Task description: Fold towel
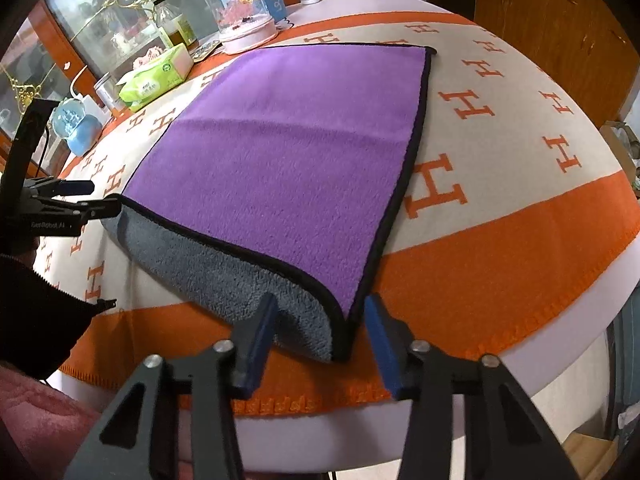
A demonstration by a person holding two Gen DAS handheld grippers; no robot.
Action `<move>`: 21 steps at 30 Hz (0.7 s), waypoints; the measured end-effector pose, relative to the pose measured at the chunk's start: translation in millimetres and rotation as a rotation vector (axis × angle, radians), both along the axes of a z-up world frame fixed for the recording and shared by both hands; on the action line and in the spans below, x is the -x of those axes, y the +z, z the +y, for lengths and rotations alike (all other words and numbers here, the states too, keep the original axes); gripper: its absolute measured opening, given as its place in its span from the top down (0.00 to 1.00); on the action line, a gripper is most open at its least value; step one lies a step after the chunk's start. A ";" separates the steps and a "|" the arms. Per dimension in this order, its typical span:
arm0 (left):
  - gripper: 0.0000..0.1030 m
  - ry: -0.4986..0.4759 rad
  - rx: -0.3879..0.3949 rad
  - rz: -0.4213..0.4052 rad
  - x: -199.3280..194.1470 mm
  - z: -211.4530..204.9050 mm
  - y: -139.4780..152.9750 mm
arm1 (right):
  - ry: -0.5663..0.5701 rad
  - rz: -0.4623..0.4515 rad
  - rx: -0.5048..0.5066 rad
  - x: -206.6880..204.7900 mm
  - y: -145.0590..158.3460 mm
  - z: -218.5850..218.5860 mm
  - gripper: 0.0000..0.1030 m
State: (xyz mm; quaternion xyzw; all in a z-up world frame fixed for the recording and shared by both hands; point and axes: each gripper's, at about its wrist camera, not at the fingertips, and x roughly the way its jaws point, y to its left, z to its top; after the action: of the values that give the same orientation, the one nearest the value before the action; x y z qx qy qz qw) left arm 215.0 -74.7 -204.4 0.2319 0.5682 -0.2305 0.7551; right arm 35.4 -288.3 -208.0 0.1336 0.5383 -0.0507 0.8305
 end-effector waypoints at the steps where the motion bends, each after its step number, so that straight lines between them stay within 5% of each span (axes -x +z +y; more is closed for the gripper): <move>1: 0.19 0.000 0.010 0.003 0.4 1.1 0.6 | 0.002 0.000 0.002 0.1 -0.1 0.2 0.61; 8: 0.45 -0.027 0.049 0.024 5.2 3.8 1.5 | 0.001 -0.006 0.004 1.5 0.8 0.7 0.71; 21: 0.72 -0.017 0.065 0.064 14.9 9.7 0.7 | 0.005 -0.021 0.007 7.3 4.9 2.5 0.77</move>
State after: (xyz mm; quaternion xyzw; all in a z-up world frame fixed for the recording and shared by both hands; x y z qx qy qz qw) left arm 200.1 -65.0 -203.7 0.2044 0.5822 -0.2625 0.7418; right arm 28.2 -285.7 -203.1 0.1299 0.5296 -0.0491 0.8368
